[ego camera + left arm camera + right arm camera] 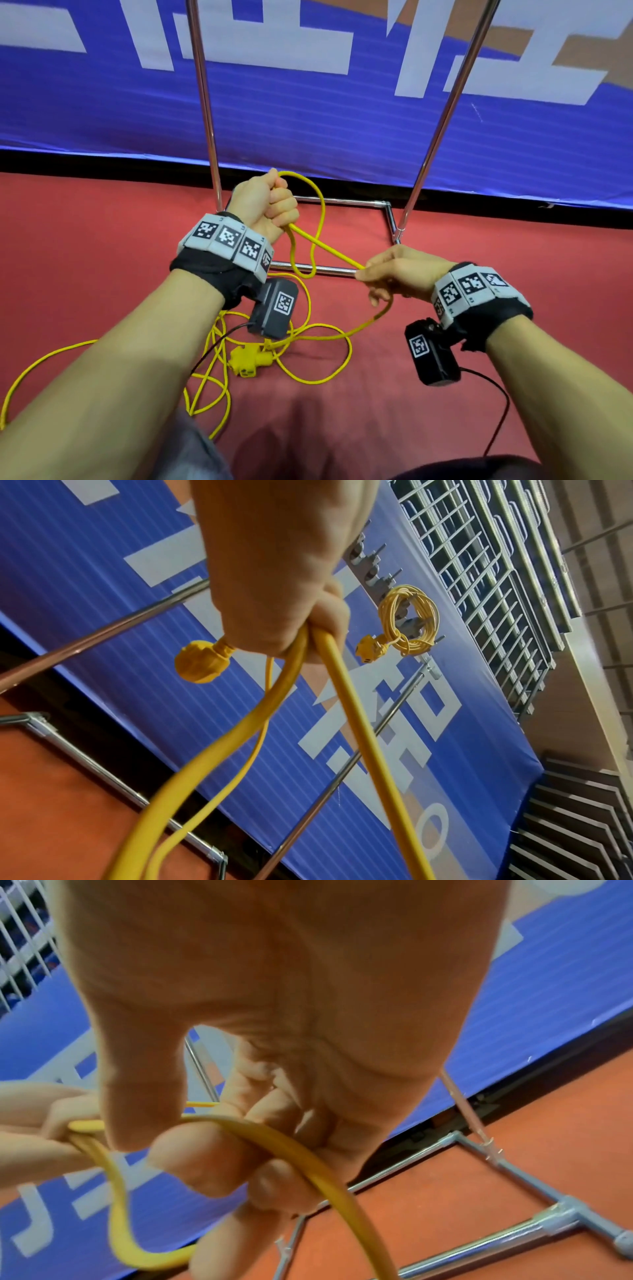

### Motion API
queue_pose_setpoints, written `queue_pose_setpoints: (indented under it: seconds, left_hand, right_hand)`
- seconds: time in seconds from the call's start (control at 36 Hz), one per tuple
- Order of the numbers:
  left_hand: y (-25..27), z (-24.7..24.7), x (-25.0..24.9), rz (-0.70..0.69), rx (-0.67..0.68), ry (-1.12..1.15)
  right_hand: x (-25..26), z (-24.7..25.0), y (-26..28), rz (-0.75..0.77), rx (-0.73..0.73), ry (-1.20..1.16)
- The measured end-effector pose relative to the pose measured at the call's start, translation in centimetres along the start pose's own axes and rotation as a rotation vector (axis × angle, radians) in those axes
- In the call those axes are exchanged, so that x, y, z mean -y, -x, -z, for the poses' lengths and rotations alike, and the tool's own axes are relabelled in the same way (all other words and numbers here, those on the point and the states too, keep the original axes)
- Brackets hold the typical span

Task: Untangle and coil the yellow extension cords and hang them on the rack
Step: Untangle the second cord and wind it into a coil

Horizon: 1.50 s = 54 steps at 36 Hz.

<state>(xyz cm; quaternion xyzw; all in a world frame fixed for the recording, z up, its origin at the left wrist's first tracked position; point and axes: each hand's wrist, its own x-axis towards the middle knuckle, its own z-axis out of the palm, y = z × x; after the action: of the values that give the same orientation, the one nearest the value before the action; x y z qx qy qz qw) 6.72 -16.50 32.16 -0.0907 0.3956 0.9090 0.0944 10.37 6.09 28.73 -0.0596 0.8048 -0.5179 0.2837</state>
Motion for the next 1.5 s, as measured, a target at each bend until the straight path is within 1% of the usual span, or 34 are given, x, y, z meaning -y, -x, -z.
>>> queue_pose_setpoints:
  seconds: [0.11,0.19,0.28,0.36,0.42,0.5,0.58,0.64,0.69,0.75,0.83,0.92,0.97,1.06,1.14,1.19,1.28,1.33,1.36,1.42,1.5]
  left_hand:
    - [-0.3,1.0,-1.1,-0.074,-0.055,0.001]
    - [-0.7,1.8,-1.8,-0.12,-0.104,-0.001]
    - [-0.9,1.9,-1.6,-0.149,-0.154,-0.128]
    - [-0.8,1.7,-0.9,-0.155,-0.139,-0.304]
    - [-0.6,1.6,-0.4,-0.163,-0.121,-0.406]
    - [-0.5,1.3,0.5,-0.183,-0.119,-0.529]
    - [-0.7,1.1,1.3,-0.201,-0.149,-0.612]
    - [-0.9,1.1,1.9,-0.225,-0.171,-0.664]
    - [-1.2,1.1,2.4,-0.251,-0.201,-0.719]
    - [-1.1,0.8,3.1,-0.269,-0.234,-0.81]
    - [-0.5,-0.4,4.5,-0.265,-0.191,-0.874]
    - [0.0,-2.1,6.1,-0.23,-0.139,-0.854]
    - [0.0,-3.0,7.2,-0.176,-0.143,-0.734]
    - [0.1,-3.8,8.3,-0.09,-0.169,-0.542]
    - [-0.1,-4.0,7.9,-0.151,-0.236,-0.47]
    - [-0.4,-3.6,6.8,-0.198,-0.287,-0.416]
    - [-1.0,-2.5,5.1,-0.248,-0.307,-0.301]
    - [-1.2,-1.7,4.3,-0.255,-0.297,-0.233]
    - [-1.3,-1.5,4.0,-0.255,-0.293,-0.218]
    - [-1.4,-1.1,3.6,-0.254,-0.287,-0.226]
    - [-1.3,-0.9,3.5,-0.235,-0.271,-0.339]
  right_hand:
    - [-1.9,2.0,0.4,-0.039,-0.098,0.115]
    - [-3.0,3.2,1.1,-0.089,-0.224,0.134]
    - [-3.5,3.9,1.0,-0.054,-0.346,0.056]
    - [-3.1,4.0,0.5,-0.037,-0.45,0.03]
    - [-2.5,4.0,0.4,-0.024,-0.467,-0.062]
    - [-1.4,3.8,0.3,-0.051,-0.411,-0.254]
    - [-0.4,3.4,0.0,-0.08,-0.367,-0.364]
    - [0.1,3.2,-0.3,-0.048,-0.367,-0.42]
    - [0.5,2.7,-0.5,0.004,-0.404,-0.444]
    - [0.9,2.0,-0.6,0.057,-0.461,-0.413]
    - [1.7,0.7,-0.9,0.113,-0.512,-0.371]
    - [2.7,-0.8,-1.1,0.179,-0.47,-0.42]
    - [3.2,-1.8,-1.3,0.206,-0.43,-0.4]
    - [3.8,-3.0,-1.2,0.217,-0.415,-0.26]
    - [3.8,-3.2,-1.0,0.206,-0.369,-0.21]
    - [3.3,-2.8,-0.8,0.17,-0.293,-0.22]
    - [2.3,-1.8,-0.2,0.124,-0.149,-0.225]
    - [1.7,-1.1,0.1,0.094,-0.089,-0.194]
    - [1.4,-0.9,0.2,0.088,-0.077,-0.156]
    - [1.1,-0.6,0.3,0.096,-0.099,-0.043]
    - [1.4,-0.6,0.5,0.143,-0.206,0.043]
